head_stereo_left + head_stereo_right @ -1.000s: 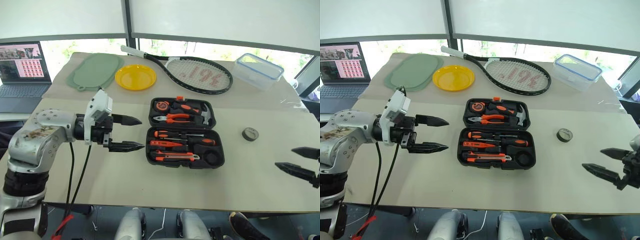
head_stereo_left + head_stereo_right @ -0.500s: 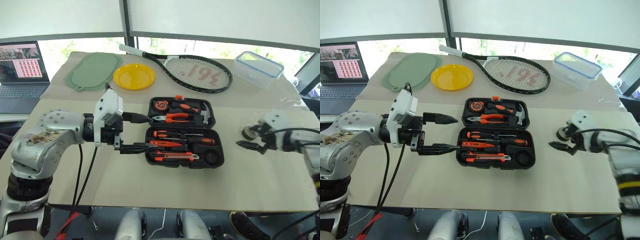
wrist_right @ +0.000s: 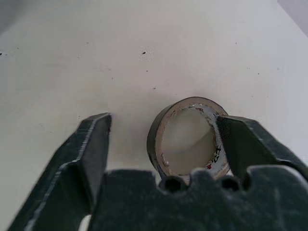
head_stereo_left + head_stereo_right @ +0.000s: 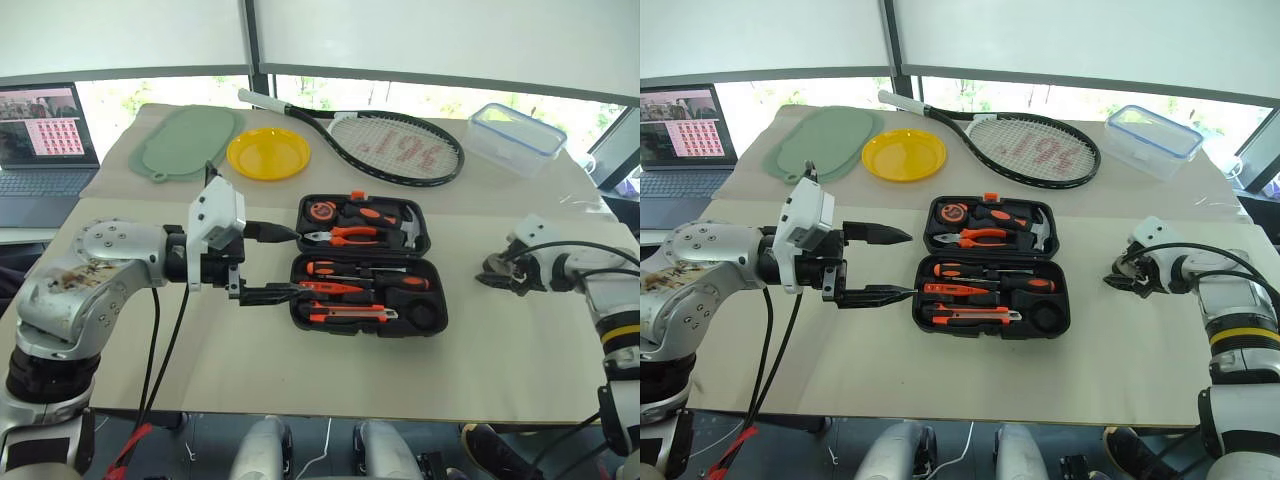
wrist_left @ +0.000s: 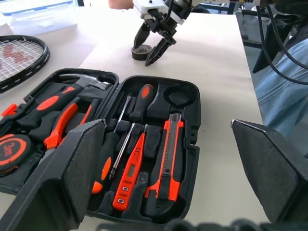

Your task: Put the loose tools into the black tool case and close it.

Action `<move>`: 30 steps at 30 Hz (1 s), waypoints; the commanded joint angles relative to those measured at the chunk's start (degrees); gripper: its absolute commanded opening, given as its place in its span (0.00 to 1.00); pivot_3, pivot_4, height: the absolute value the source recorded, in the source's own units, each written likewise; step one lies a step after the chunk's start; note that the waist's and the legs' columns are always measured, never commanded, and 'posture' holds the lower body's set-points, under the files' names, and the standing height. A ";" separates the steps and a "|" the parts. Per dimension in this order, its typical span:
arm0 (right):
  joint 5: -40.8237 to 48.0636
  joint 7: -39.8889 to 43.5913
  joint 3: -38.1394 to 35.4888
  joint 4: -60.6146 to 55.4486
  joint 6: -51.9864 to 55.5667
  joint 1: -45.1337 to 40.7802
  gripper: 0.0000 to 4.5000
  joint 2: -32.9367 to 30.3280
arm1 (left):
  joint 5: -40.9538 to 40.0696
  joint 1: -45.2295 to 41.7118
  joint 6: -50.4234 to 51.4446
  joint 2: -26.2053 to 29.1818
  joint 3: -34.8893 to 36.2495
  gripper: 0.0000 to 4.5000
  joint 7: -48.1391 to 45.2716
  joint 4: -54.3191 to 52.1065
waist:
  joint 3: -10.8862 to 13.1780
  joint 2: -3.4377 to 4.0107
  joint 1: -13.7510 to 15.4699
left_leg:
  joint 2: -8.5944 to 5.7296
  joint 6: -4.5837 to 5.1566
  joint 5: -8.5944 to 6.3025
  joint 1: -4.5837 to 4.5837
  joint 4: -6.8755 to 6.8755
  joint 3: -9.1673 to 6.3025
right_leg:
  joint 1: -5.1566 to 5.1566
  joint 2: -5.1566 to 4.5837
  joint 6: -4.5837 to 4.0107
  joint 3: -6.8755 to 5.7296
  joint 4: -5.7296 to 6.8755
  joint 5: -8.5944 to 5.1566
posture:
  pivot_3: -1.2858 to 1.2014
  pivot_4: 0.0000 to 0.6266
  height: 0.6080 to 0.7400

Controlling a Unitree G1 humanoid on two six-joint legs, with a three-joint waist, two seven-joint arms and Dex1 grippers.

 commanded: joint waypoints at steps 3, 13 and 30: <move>0.84 1.31 -1.79 1.24 1.95 0.46 0.32 0.61 | -0.08 -1.38 -1.50 0.66 0.01 1.00 0.14 -0.99 | 0.00 0.00 -0.07 | 0.00 0.00 0.00 0.01 0.00 0.00 | 0.02 0.00 0.00 0.00 -0.01 0.00 | 0.52 0.24 0.99; 24.85 18.44 -14.53 -32.39 20.79 12.11 0.02 -3.30 | 0.38 -0.87 -2.87 1.03 -0.93 1.00 -0.26 -0.57 | 0.13 0.22 0.01 | 0.07 -0.01 0.00 -0.03 -0.11 0.00 | -0.09 -0.01 0.00 0.02 0.03 0.00 | 0.52 0.24 0.99; 17.87 8.66 -0.93 -64.71 19.23 25.67 0.02 -4.21 | -0.78 -2.06 -2.36 -1.15 -2.97 1.00 1.59 -0.61 | 0.21 0.32 0.72 | -0.03 -0.03 0.02 -0.04 -0.13 -0.02 | -0.12 0.01 0.00 0.00 0.01 0.00 | 0.52 0.24 0.99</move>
